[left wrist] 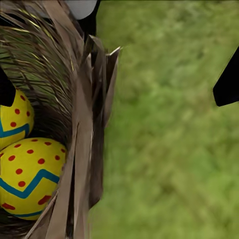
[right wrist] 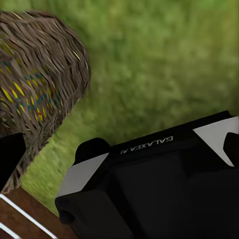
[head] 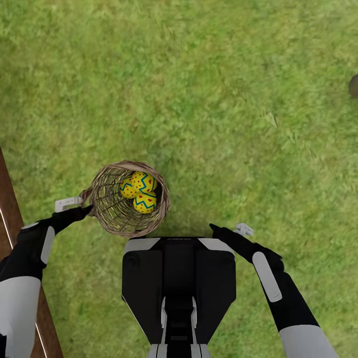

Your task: Take the three Easter eggs out of the wicker basket on the lawn in the garden, then place them on the lawn next to a single tree (choose any tree) so that all three eggs are next to the same tree and none are left in the basket.

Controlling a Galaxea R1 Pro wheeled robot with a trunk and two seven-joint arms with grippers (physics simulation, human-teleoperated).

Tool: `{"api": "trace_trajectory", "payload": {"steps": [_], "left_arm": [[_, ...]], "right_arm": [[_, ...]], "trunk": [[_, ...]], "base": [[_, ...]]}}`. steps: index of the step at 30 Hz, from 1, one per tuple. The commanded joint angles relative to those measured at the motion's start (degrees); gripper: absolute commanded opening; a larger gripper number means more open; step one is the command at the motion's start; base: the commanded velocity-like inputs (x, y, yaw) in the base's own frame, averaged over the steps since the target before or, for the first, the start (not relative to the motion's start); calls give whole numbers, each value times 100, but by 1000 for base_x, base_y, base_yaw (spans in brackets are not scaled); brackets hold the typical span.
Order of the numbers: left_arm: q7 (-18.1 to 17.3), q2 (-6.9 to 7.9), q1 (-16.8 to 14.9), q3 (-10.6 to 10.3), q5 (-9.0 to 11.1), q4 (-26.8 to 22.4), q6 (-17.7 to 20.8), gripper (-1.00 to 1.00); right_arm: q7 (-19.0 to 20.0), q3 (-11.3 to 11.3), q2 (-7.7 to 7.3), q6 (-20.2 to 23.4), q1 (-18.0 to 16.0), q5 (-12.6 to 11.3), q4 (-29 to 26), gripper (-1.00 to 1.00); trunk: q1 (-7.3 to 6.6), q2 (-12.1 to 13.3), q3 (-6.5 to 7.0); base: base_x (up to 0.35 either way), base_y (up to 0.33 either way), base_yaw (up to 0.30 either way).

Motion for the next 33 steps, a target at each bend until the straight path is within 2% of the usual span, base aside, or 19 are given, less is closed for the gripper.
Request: {"api": "trace_trajectory", "payload": {"steps": [1,10,15,24,33], "left_arm": [[-8,7,-3,18,7,15,11,100],[31,-3,-5,42,20,54,-68,100],[31,-39,-19,13,15,33,-55,100],[31,-188,-55,-21,-16,21,-101,100],[39,-204,-67,-27,-35,20,-125,100]], "right_arm": [[20,-11,4,34,-1,-4,-4,100],[20,-10,10,32,-1,-3,-4,100],[20,-10,2,30,-1,4,-4,100],[20,-10,1,30,-1,7,0,100],[21,-9,3,-38,-1,3,5,100]], "trunk": [[4,-9,-5],[4,-9,-5],[4,-9,-5],[4,-9,-5],[4,-9,-5]], "base": [[0,0,0],[0,0,0],[0,0,0],[0,0,0],[0,0,0]]}}
